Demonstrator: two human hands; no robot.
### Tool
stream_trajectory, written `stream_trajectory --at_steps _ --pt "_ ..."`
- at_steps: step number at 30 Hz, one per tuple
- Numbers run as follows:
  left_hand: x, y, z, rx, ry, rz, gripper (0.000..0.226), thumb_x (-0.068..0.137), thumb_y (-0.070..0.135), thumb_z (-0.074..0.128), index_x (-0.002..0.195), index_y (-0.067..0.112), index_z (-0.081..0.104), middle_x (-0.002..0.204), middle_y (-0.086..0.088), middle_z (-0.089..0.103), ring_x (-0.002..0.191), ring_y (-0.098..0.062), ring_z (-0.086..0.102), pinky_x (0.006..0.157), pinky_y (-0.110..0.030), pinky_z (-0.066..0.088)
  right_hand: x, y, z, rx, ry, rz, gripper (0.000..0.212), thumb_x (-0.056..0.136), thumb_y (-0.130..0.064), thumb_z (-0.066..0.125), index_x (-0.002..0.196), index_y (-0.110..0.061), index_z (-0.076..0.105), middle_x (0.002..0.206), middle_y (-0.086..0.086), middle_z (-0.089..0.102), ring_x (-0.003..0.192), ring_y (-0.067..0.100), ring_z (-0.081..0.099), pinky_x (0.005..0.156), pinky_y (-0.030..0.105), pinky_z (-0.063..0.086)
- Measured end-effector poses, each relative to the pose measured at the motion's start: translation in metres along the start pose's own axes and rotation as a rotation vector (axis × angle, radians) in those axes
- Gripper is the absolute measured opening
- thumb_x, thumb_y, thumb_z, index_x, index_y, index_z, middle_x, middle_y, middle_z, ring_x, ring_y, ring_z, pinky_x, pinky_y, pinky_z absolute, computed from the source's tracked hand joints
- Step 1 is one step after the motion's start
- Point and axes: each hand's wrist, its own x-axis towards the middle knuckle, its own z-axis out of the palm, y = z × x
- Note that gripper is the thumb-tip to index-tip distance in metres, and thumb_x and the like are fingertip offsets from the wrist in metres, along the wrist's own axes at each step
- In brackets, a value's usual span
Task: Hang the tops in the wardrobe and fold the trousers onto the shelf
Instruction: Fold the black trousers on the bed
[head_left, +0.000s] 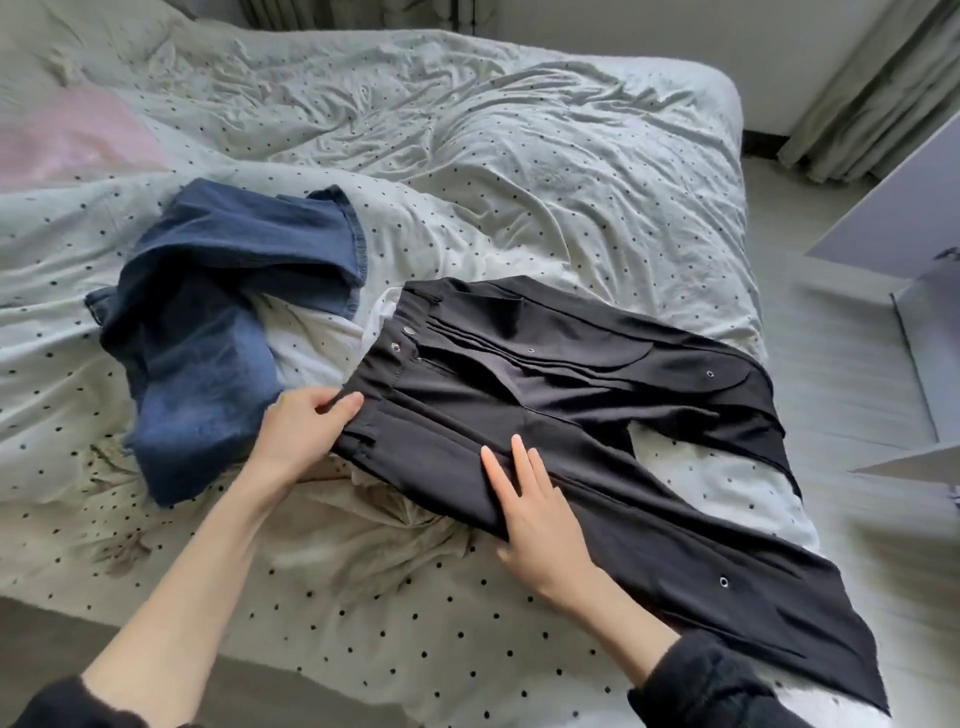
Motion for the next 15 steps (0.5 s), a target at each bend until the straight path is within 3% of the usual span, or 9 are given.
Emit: stream_trajectory --at_steps 3,6,8,11,13,15 --pt "-0.003 -0.022 -0.028 0.033 0.035 -0.015 0.040 0.092 0.029 0.058 0.069 -0.004 0.059 0.070 -0.023 0.059 0.073 -0.029 0.050 0.062 -0.035 0.030 0.000 -0.030 0.006 0.023 0.013 -0.040 0.083 0.088 -0.002 0.043 0.151 -0.029 -0.004 0.158 0.003 -0.015 0.146 0.024 -0.009 0.115 0.044 0.022" --pt "-0.006 -0.051 -0.038 0.086 0.023 -0.067 0.043 0.092 0.029 0.058 0.057 0.004 0.052 0.062 -0.018 0.054 0.077 -0.034 0.052 0.064 -0.036 0.031 -0.001 -0.052 0.023 0.022 -0.044 -0.081 0.079 0.088 -0.001 0.038 0.151 -0.029 0.000 0.159 0.002 -0.013 0.146 0.023 -0.007 0.114 0.045 0.020" --pt "-0.006 -0.068 -0.027 0.136 -0.021 -0.123 0.037 0.091 0.030 0.057 0.061 0.008 0.055 0.070 -0.016 0.058 0.088 -0.037 0.056 0.072 -0.036 0.038 0.000 -0.053 0.038 0.031 -0.065 -0.072 0.070 0.093 -0.008 0.037 0.152 -0.029 0.005 0.159 0.004 -0.013 0.147 0.024 -0.005 0.112 0.040 0.026" --pt "-0.011 -0.076 -0.007 0.239 -0.048 -0.219 0.018 0.088 0.025 0.058 0.101 0.015 0.065 0.110 -0.014 0.065 0.110 -0.035 0.055 0.090 -0.039 0.043 -0.008 -0.043 0.056 0.045 -0.124 -0.025 0.057 0.101 -0.029 0.036 0.151 -0.027 0.010 0.159 0.004 -0.012 0.147 0.024 -0.002 0.111 0.041 0.029" --pt "-0.015 -0.068 0.009 0.312 0.036 -0.173 0.036 0.088 0.016 0.056 0.124 0.017 0.052 0.128 -0.012 0.053 0.119 -0.034 0.047 0.097 -0.045 0.037 -0.016 -0.029 0.059 0.059 -0.161 0.042 0.058 0.101 -0.035 0.036 0.151 -0.026 0.010 0.159 0.002 -0.010 0.147 0.022 -0.002 0.115 0.046 0.021" --pt "-0.022 -0.047 0.029 0.332 0.191 -0.004 0.046 0.087 0.009 0.055 0.132 0.014 0.045 0.132 -0.015 0.046 0.121 -0.036 0.041 0.097 -0.050 0.033 -0.025 -0.008 0.058 0.083 -0.160 0.131 0.057 0.101 -0.036 0.036 0.151 -0.026 0.011 0.159 0.001 -0.008 0.147 0.021 -0.003 0.115 0.048 0.014"
